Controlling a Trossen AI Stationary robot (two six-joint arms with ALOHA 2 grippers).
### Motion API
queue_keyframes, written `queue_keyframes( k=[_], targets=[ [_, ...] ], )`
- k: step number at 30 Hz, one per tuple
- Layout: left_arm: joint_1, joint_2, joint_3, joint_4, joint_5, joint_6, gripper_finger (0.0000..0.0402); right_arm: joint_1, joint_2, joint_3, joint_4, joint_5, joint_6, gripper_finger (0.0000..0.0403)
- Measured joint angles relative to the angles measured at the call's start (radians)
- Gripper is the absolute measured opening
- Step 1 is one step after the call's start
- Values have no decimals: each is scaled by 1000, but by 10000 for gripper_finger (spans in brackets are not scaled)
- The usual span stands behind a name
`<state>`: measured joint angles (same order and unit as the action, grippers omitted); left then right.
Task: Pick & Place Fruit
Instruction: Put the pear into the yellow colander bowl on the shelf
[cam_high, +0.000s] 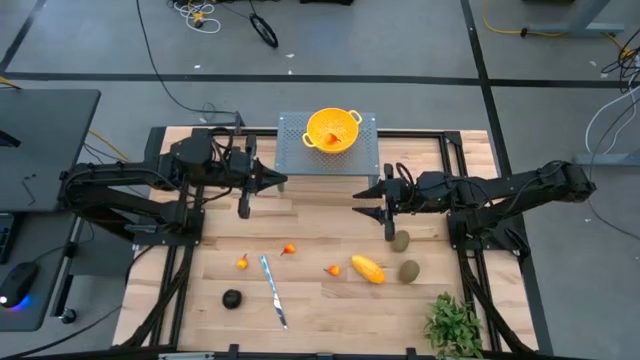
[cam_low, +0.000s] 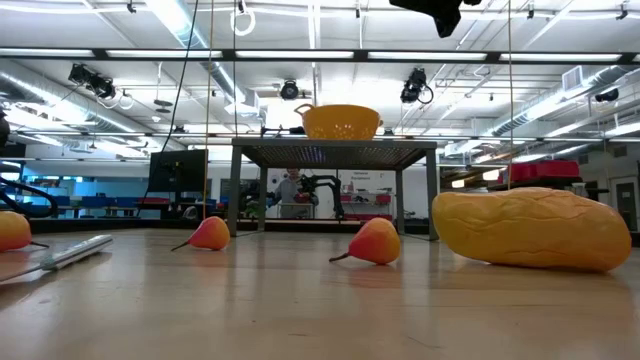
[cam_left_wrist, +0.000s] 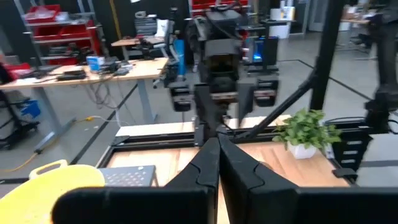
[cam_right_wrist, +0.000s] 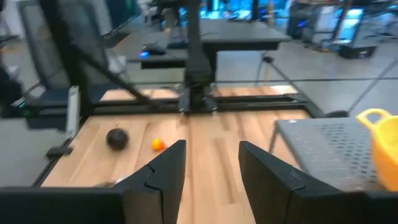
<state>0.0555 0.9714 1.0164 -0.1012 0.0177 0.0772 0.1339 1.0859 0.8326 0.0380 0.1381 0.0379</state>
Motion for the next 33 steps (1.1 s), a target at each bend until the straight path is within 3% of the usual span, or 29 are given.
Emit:
queue_keyframes(
  k=[7, 13, 18, 25, 33],
  targets=[
    [0, 1, 0, 1, -82, -20, 13, 46, 0, 0, -47, -20, -26, 192],
    [0, 1, 0, 1, -88, -36, 9, 86, 0, 0, -50, -19, 10, 228],
    [0, 1, 0, 1, -86, -31, 21, 126, 5, 0, -52, 46, 0, 250],
    [0, 1, 0, 1, -64, -24, 6, 178, 14, 57, -38, 124, -22, 254],
    [-11, 1, 0, 1, -36, -11, 20, 223, 72, 165, -94, 177, -46, 254]
  ],
)
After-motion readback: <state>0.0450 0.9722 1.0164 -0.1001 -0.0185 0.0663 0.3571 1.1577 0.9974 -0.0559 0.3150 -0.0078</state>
